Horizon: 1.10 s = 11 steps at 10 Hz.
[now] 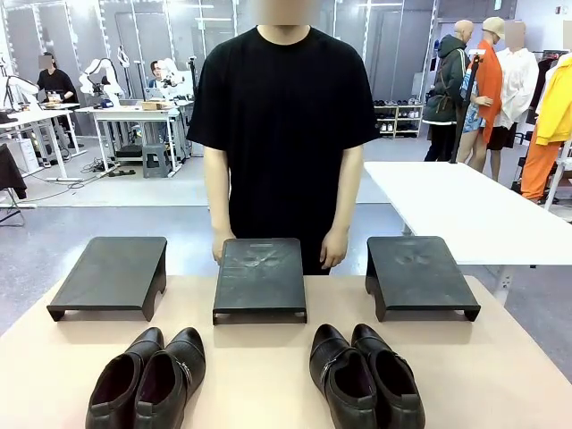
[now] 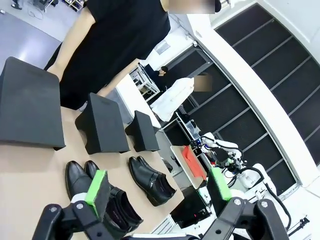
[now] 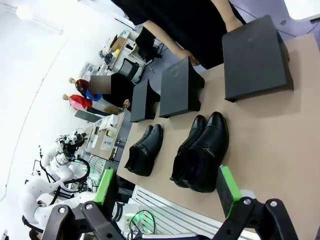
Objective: Place the shoes on the stand as instructed by the person.
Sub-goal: Pick up one pair of Shoes and place it on the Shoes Stand indicated by the person.
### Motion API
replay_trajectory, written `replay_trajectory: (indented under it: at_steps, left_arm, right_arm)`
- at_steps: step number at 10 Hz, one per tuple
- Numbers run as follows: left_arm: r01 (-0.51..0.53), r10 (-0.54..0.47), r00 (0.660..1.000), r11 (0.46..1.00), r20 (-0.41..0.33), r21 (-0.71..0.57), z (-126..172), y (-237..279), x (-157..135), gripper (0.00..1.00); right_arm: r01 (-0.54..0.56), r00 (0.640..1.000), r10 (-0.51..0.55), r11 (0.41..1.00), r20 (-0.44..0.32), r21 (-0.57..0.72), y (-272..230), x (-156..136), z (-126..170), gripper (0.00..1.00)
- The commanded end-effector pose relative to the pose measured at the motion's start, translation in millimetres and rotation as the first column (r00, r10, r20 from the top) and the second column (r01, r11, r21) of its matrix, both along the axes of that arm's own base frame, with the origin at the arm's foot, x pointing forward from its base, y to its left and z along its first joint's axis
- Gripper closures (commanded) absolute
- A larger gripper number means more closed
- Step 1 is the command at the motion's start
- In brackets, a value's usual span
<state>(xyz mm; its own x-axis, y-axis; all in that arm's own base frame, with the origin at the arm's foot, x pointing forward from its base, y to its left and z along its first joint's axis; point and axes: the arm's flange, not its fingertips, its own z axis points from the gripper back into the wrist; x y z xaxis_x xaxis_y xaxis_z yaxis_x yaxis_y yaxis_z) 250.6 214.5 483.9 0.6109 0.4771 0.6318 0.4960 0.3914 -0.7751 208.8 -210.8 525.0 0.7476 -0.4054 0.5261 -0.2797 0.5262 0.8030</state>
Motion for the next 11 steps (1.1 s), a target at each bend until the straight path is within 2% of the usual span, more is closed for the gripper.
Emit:
replay_trajectory:
  at_steps: [1,11]
  left_arm:
    - [0.016,-0.016,1.0,1.0,0.004,0.004,-0.6,0.5,-2.8,0.0]
    - [0.016,-0.016,1.0,1.0,0.004,0.004,-0.6,0.5,-2.8,0.0]
  right_arm:
    - [0.016,1.0,-0.016,1.0,0.02,0.008,-3.3,-3.3,3.4,0.0]
    - [0.016,1.0,-0.016,1.0,0.02,0.008,-3.3,-3.3,3.4,0.0]
